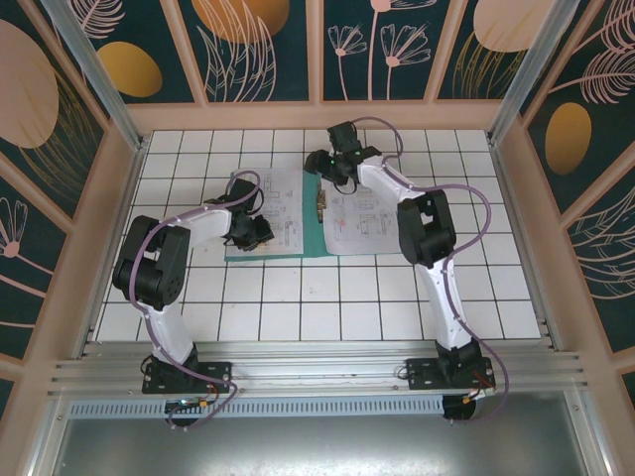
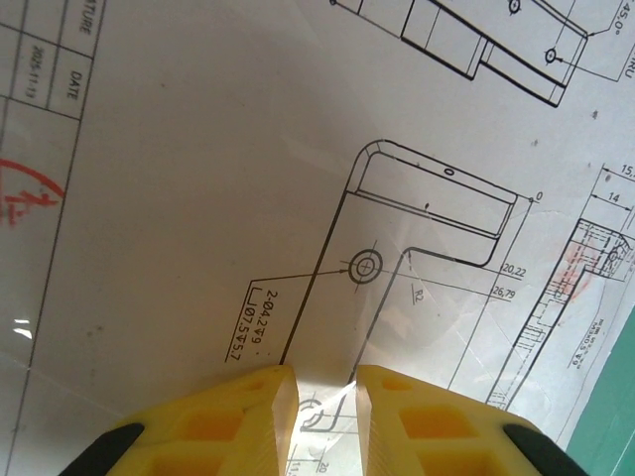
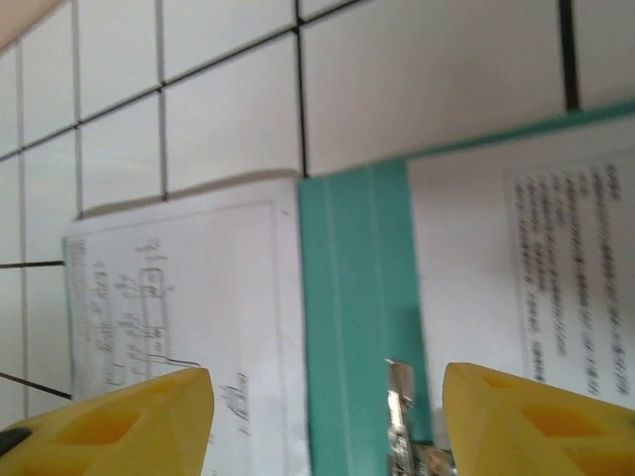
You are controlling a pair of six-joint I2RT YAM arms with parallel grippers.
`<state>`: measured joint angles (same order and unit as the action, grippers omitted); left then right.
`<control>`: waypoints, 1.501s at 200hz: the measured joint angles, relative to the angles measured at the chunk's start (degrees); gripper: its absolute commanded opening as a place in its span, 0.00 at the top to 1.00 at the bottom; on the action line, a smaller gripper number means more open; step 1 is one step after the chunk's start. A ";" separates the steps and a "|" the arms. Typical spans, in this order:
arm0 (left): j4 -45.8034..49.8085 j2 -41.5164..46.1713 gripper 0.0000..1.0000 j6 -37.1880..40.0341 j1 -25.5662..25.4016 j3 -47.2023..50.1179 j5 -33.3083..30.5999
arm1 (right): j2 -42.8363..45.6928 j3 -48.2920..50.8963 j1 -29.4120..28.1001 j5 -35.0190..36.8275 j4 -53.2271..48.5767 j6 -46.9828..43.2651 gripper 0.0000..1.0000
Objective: Put the files into the folder
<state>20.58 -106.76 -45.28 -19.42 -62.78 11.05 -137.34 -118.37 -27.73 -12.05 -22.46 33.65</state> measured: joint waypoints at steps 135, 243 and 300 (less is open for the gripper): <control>-1.53 0.74 0.74 -0.42 0.00 1.29 0.00 | -4.59 -5.03 -1.31 0.28 -3.39 -0.33 0.37; -1.53 0.74 0.74 -0.42 0.00 1.29 0.02 | -6.01 -5.29 -1.31 0.48 -4.87 -0.33 0.37; -1.55 0.74 0.74 -0.42 0.00 1.29 0.02 | -6.10 -5.35 -1.42 -0.39 -4.92 -0.33 0.37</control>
<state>19.03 -106.02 -45.69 -19.42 -61.49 11.07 -143.44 -123.72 -29.15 -12.45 -27.38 33.32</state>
